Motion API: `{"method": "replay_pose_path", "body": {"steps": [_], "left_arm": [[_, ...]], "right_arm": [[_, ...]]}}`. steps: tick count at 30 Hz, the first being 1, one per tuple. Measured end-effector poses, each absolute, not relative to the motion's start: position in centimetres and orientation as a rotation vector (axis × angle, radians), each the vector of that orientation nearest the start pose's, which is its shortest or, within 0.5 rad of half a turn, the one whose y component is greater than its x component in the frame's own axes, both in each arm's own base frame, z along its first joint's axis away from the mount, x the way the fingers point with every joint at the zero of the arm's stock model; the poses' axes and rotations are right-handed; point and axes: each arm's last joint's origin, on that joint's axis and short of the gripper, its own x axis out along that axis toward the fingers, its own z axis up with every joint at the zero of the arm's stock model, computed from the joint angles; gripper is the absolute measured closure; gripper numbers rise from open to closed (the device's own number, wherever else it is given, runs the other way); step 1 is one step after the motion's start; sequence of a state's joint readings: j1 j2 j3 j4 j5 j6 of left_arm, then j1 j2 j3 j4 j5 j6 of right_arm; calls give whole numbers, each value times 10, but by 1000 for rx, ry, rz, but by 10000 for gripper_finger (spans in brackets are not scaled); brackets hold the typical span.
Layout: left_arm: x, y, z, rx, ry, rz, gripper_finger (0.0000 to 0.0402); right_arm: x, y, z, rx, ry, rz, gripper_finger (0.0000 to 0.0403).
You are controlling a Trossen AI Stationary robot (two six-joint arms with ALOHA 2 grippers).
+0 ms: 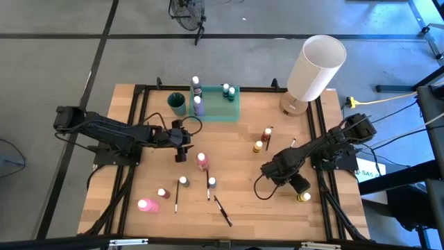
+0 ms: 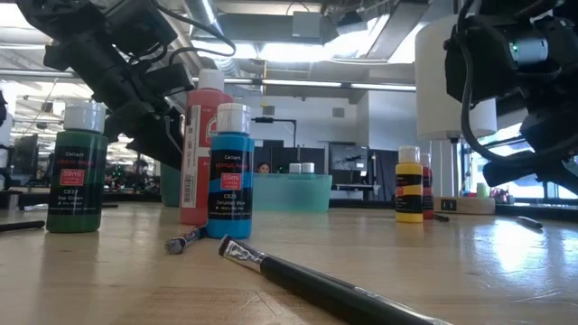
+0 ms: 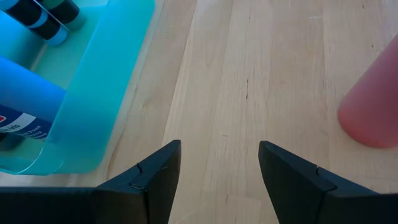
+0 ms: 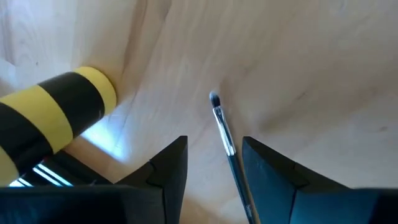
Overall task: Pick & Place Paint Supplies
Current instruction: Put the silver paintbrush into the green cup
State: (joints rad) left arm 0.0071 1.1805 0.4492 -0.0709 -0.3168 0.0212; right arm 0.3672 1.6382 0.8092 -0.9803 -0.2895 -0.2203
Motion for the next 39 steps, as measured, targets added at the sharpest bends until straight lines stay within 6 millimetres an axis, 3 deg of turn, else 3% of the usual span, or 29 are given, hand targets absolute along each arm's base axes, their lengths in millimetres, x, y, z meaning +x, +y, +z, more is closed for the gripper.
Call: {"method": "replay_pose_path", "body": {"steps": [15, 31, 39], "left_arm": [[208, 11, 160, 144, 799, 298, 190], [208, 11, 160, 144, 799, 298, 190], [208, 11, 160, 144, 800, 298, 190]], "right_arm": [[206, 88, 128, -211, 1745, 666, 247], [207, 88, 127, -57, 1789, 466, 247], [207, 88, 127, -52, 1787, 460, 247]]}}
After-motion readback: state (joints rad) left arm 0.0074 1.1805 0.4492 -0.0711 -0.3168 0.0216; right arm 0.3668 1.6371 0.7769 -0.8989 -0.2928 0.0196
